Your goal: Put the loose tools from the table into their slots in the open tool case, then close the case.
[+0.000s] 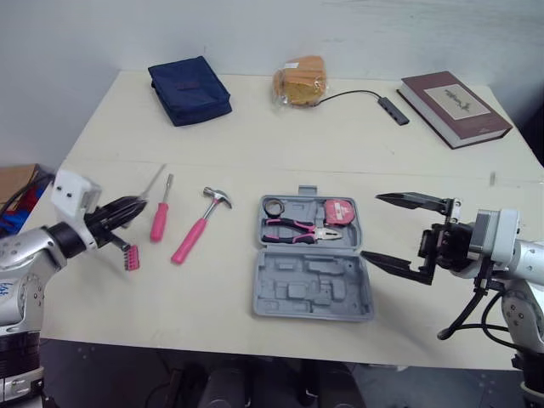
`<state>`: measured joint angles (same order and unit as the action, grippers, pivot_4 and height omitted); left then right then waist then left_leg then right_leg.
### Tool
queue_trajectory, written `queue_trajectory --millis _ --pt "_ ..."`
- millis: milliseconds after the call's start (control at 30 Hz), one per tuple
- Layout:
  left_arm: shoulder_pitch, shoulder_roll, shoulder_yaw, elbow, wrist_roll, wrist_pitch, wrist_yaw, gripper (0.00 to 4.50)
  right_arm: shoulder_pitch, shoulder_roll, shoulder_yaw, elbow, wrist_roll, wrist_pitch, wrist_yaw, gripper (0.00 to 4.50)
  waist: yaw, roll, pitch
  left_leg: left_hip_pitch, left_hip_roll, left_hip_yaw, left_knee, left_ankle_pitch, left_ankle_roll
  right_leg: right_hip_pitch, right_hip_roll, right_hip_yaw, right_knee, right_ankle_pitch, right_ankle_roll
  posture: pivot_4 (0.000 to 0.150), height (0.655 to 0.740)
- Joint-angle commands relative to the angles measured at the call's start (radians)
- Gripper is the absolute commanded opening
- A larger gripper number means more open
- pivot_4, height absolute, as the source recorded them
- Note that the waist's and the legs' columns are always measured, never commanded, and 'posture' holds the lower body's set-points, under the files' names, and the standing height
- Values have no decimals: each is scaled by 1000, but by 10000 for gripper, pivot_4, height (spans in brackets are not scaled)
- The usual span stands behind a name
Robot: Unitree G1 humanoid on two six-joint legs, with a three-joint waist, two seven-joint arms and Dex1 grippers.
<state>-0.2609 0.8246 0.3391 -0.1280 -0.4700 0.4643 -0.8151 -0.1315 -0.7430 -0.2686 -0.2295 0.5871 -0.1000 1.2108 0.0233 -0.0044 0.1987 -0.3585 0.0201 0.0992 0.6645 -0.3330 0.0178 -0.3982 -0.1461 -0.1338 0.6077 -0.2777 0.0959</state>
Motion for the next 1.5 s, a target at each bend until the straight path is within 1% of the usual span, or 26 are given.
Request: queue_trajectory --millis 33,167,233,267,333,400,433,567,633,700,833,1033,1300,1500 --pt "-86 15 -157 -124 -27 -18 -140 68 49 -38 -56 50 -25 -62 53 45000 4 0 0 0 0 0 0 0 0 0 3 -1 0 0 0 1500 7400" --pt "-177 13 -353 -222 -36 52 -256 68 115 -47 -98 101 -35 -82 53 45000 0 0 0 0 0 2 1 1 2 0 7 -1 0 1 2 1500 7400" --pt "-227 -6 -420 -231 -15 93 -248 68 153 -57 -106 110 -44 -84 67 45000 -4 0 0 1 0 5 1 1 2 0 8 1 0 1 3 1500 7400" --pt "-258 -25 -455 -228 6 115 -227 68 168 -59 -110 110 -46 -81 65 45000 -3 0 0 2 0 6 1 1 2 0 8 1 0 1 3 1500 7400" --pt "-323 -58 -564 -223 95 133 -199 68 191 -60 -117 106 -44 -71 58 45000 0 0 0 2 2 6 2 1 2 0 11 2 -2 1 2 1500 7400" --pt "-358 -74 -622 -219 146 143 -189 68 200 -58 -119 99 -43 -68 52 45000 -1 0 0 3 2 6 3 1 2 0 12 4 -3 2 2 1500 7400" --pt "-370 -79 -638 -217 161 148 -186 68 202 -56 -117 95 -44 -67 48 45000 -2 0 0 3 2 6 2 1 2 0 12 5 -2 2 2 1500 7400" --pt "-488 -99 -820 -186 334 134 -206 68 258 -47 -131 68 -47 -74 38 45000 3 0 0 3 4 6 2 1 1 0 14 5 -3 1 2 1500 7400" --pt "-516 -137 -861 -183 353 186 -200 68 280 -41 -136 47 -43 -76 27 45000 4 0 0 2 3 6 3 1 1 0 14 5 -3 1 2 1500 7400" --pt "-522 -170 -882 -178 371 203 -194 68 305 -34 -136 16 -41 -76 16 45000 4 -1 0 2 3 6 4 1 2 0 14 5 -3 1 2 1500 7400" --pt "-529 -197 -912 -163 413 222 -196 68 331 -29 -136 -17 -38 -73 -3 45000 0 -1 1 1 4 6 5 1 2 0 14 5 -3 1 2 1500 7400" --pt "-532 -240 -935 -108 500 196 -149 68 356 -23 -129 -53 -38 -69 -28 45000 3 -1 0 1 4 5 7 1 2 0 14 5 -2 1 2 1500 7400" --pt "-537 -271 -933 -59 535 193 -158 68 375 -16 -116 -73 -41 -70 -44 45000 3 -1 0 -4 5 0 16 -1 4 0 14 6 -1 1 2 1500 7400" --pt "-539 -292 -930 -37 552 192 -149 68 373 -14 -112 -73 -41 -73 -48 45000 4 -1 0 -5 5 -1 17 -1 4 0 13 7 -1 1 2 1500 7400"
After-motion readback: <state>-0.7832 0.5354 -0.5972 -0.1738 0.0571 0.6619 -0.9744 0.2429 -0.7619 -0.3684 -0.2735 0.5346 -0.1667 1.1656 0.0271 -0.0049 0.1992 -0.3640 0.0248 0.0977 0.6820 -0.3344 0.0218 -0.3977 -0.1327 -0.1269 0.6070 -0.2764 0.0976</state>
